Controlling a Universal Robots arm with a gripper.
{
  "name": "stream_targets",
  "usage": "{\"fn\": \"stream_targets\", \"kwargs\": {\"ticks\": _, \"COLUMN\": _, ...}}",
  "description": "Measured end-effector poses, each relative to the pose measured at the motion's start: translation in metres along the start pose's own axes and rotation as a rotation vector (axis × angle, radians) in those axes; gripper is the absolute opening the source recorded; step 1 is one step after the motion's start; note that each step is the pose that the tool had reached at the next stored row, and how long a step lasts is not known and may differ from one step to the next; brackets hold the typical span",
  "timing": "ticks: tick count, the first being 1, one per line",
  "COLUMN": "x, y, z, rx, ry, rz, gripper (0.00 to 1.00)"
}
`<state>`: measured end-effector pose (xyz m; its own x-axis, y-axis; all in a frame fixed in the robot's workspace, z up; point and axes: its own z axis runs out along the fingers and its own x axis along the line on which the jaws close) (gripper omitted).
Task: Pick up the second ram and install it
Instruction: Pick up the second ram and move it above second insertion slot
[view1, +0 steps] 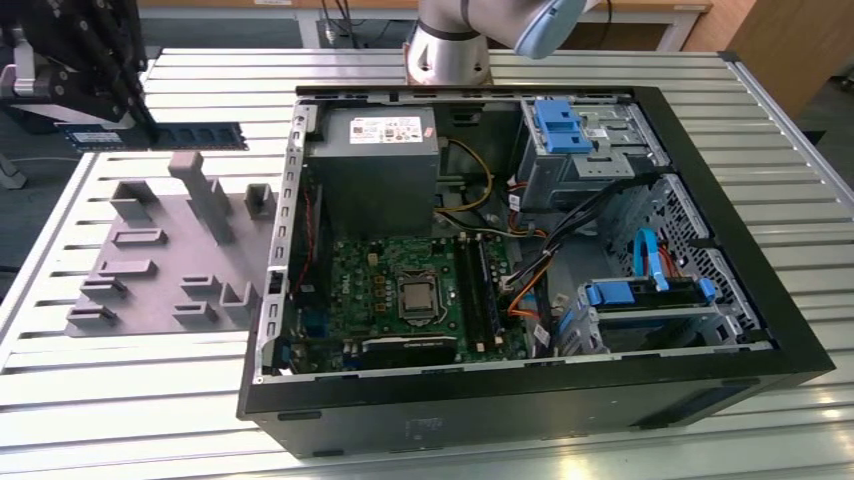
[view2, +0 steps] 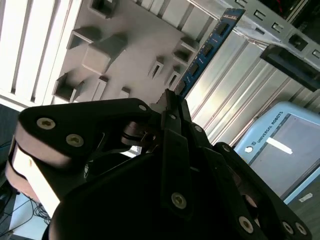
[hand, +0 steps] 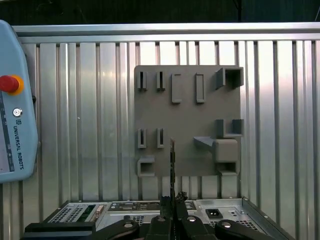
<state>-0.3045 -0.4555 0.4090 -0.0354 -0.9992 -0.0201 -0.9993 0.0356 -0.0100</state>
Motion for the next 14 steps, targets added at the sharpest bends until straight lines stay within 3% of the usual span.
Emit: {"fn": "stream_targets", "kwargs": {"ticks": 14, "x": -0.0019, "y": -0.0521, "z": 0.0016, "rx": -0.0004, "ry": 0.0000, "rz": 0.000, "gripper": 0.14}}
